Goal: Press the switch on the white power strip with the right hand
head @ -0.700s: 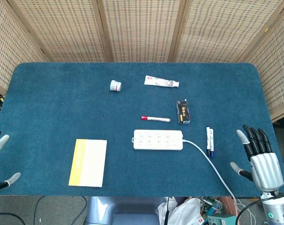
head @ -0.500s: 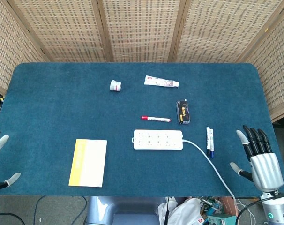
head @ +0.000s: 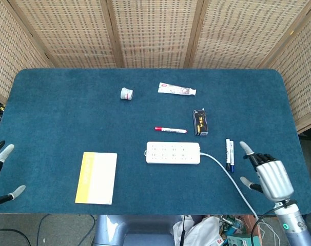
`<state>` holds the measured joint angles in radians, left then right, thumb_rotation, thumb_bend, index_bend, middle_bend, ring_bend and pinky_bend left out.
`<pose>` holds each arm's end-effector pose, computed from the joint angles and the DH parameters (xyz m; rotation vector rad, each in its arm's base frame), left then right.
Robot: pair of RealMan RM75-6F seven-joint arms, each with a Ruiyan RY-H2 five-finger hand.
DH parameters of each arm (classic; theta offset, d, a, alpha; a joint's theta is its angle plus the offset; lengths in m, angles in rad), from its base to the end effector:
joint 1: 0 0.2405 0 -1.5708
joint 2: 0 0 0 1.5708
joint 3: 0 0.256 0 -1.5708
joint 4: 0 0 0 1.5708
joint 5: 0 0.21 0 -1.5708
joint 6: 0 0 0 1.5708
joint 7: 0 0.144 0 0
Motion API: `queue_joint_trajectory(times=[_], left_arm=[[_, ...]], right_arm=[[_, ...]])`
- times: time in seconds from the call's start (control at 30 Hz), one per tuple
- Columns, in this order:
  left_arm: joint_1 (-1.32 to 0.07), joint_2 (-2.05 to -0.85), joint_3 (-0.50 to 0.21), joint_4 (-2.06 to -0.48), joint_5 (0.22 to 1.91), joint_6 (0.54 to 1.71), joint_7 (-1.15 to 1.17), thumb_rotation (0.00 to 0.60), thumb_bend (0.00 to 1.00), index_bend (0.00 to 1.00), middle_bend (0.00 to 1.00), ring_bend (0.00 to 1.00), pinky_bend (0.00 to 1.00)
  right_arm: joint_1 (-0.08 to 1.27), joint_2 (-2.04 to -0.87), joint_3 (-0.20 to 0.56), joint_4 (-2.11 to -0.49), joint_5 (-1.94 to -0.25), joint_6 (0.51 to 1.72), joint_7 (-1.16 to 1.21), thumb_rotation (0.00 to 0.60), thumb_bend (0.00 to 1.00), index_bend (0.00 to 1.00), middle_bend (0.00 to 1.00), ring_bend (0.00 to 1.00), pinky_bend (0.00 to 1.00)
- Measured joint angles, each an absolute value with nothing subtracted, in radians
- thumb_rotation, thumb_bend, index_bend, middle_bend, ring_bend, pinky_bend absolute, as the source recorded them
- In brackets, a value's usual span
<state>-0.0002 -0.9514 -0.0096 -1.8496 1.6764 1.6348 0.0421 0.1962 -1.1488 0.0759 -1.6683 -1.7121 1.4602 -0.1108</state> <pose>-0.2604 0.1448 0.1959 -1.4081 -0.8273 -1.0319 -0.2456 -0.2101 0.1352 1.6320 -0.6919 1.0853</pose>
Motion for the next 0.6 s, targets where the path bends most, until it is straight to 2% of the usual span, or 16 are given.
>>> queue_joint_trajectory(times=[0.1, 0.2, 0.4, 0.6], left_arm=[[-0.012, -0.958, -0.020, -1.864, 1.648, 1.612, 0.074, 0.600, 0.00, 0.00, 0.00, 0.00, 0.00], [-0.021, -0.963, -0.029, -1.875, 1.623, 1.596, 0.094, 0.600, 0.00, 0.00, 0.00, 0.00, 0.00], [-0.036, -0.966, -0.043, -1.885, 1.583, 1.568, 0.107, 0.600, 0.00, 0.00, 0.00, 0.00, 0.00], [-0.046, -0.967, -0.052, -1.886, 1.557, 1.553, 0.113, 0.600, 0.00, 0.00, 0.00, 0.00, 0.00]], right_arm=[[0.263, -1.142, 0.080, -1.690, -1.692, 1.323, -0.106, 0.600, 0.75, 0.16, 0.79, 0.90, 1.00], [0.338, -1.146, 0.089, -1.709, -1.651, 1.171, -0.120, 0.600, 0.82, 0.22, 0.80, 0.91, 1.00], [0.488, -1.203, 0.119, -1.713, -1.470, 0.914, -0.196, 0.600, 0.84, 0.24, 0.80, 0.92, 1.00], [0.572, -1.273, 0.142, -1.685, -1.311, 0.824, -0.288, 0.600, 0.84, 0.24, 0.80, 0.92, 1.00]])
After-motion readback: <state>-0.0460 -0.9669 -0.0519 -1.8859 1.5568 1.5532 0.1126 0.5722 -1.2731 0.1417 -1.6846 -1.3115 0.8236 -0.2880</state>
